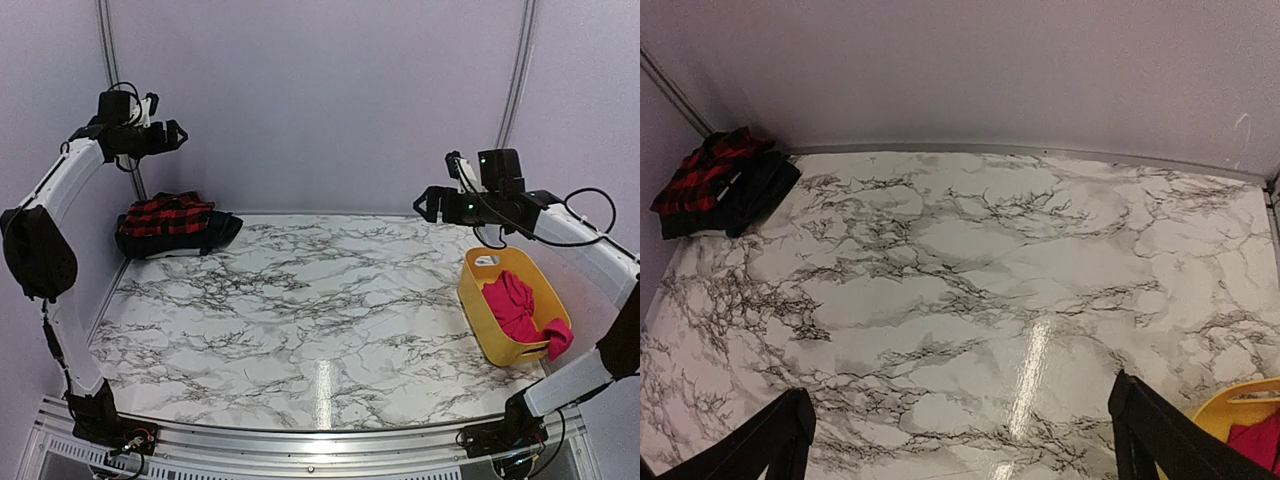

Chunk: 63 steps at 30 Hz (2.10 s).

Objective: Fold and stack the mixed laundry pile
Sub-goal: Pick up the crumpled T-shirt from the bin, then place the crumpled T-shirt at the center of the board.

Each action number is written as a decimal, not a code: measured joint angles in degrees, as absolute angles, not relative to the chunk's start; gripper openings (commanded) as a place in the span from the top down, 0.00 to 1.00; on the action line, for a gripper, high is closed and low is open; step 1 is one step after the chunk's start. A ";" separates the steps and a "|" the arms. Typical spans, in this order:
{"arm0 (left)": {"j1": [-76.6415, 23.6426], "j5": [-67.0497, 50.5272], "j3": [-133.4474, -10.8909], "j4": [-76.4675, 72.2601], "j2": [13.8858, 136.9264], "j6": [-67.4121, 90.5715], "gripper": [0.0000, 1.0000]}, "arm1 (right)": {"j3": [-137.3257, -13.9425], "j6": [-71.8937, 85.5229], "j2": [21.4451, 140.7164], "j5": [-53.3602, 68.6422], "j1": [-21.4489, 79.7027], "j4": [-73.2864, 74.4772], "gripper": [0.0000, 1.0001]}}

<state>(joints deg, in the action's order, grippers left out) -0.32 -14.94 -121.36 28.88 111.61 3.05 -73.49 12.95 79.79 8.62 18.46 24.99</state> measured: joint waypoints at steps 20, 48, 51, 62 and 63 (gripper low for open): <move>-17.96 -0.73 -86.13 27.27 91.24 11.55 0.01 | -62.61 12.03 72.23 2.98 -3.05 45.76 0.01; -17.32 4.16 -79.75 23.35 89.12 9.76 0.01 | -71.61 11.33 88.84 -12.19 -8.47 51.66 1.00; -17.32 5.08 -79.92 23.31 89.12 9.63 0.01 | -81.93 10.92 86.56 -11.14 -8.49 52.47 1.00; -17.32 5.61 -82.02 22.92 90.17 11.38 0.01 | -134.82 9.85 94.63 0.56 6.92 57.01 1.00; -17.32 5.56 -82.08 22.92 90.32 11.60 0.01 | -138.12 10.09 95.59 2.20 9.43 56.14 1.00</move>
